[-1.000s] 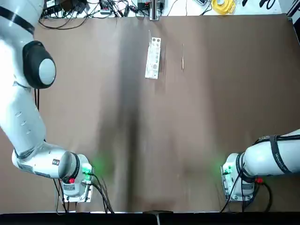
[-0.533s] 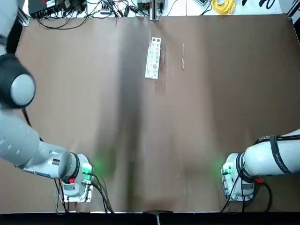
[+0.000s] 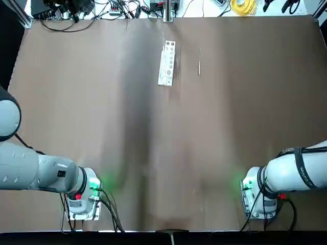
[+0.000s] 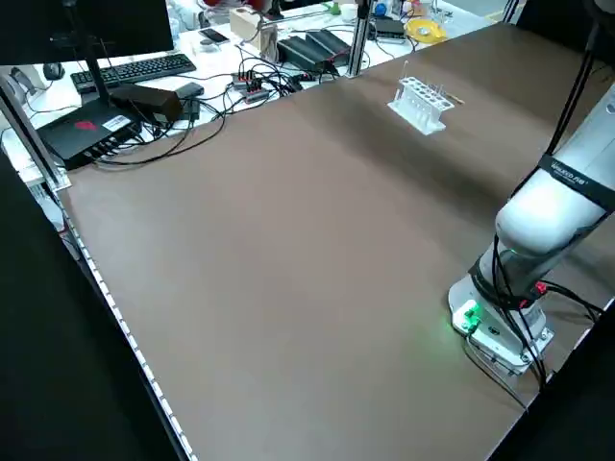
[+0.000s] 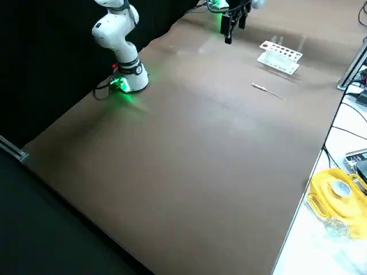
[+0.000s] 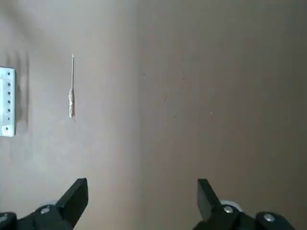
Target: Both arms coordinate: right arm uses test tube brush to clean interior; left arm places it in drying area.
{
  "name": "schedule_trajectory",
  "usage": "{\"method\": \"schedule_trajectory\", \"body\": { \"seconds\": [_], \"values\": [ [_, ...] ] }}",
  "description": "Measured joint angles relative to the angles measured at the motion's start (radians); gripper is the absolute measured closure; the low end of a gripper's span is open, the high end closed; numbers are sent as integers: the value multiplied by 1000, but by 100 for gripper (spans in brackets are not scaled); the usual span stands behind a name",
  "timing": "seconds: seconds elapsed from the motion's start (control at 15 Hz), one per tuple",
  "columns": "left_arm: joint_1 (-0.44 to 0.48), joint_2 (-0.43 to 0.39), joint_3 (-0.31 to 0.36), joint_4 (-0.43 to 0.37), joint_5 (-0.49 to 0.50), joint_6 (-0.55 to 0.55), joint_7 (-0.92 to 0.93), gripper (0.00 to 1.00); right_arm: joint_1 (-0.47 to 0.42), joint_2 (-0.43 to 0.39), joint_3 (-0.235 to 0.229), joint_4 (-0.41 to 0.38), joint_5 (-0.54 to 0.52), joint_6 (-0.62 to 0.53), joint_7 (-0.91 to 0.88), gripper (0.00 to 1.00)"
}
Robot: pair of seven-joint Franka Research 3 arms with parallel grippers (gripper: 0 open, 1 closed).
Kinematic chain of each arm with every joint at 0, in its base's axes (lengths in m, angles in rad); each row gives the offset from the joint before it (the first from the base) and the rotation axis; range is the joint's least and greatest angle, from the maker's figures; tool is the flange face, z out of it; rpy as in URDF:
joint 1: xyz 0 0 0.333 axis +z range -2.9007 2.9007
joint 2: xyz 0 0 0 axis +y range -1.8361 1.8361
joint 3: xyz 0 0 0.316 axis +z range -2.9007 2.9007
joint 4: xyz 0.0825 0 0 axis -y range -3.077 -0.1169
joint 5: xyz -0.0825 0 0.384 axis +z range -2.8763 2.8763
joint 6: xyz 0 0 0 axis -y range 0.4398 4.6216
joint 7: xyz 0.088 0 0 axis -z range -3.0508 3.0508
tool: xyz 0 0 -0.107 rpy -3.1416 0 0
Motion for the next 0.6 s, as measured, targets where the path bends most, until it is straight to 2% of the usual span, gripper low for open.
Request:
{"method": "schedule_trajectory", "body": {
  "seconds": [0.33,0.53,0.6],
  "values": [
    [20,19,3,7,0,-15,-18,0,-2,0,-3,-34,0,1,0,0],
    [19,76,4,80,0,-5,-21,0,-1,-1,0,-31,0,7,0,0],
    [19,120,7,126,0,-5,-21,0,0,-1,0,-30,1,12,0,0]
  ]
}}
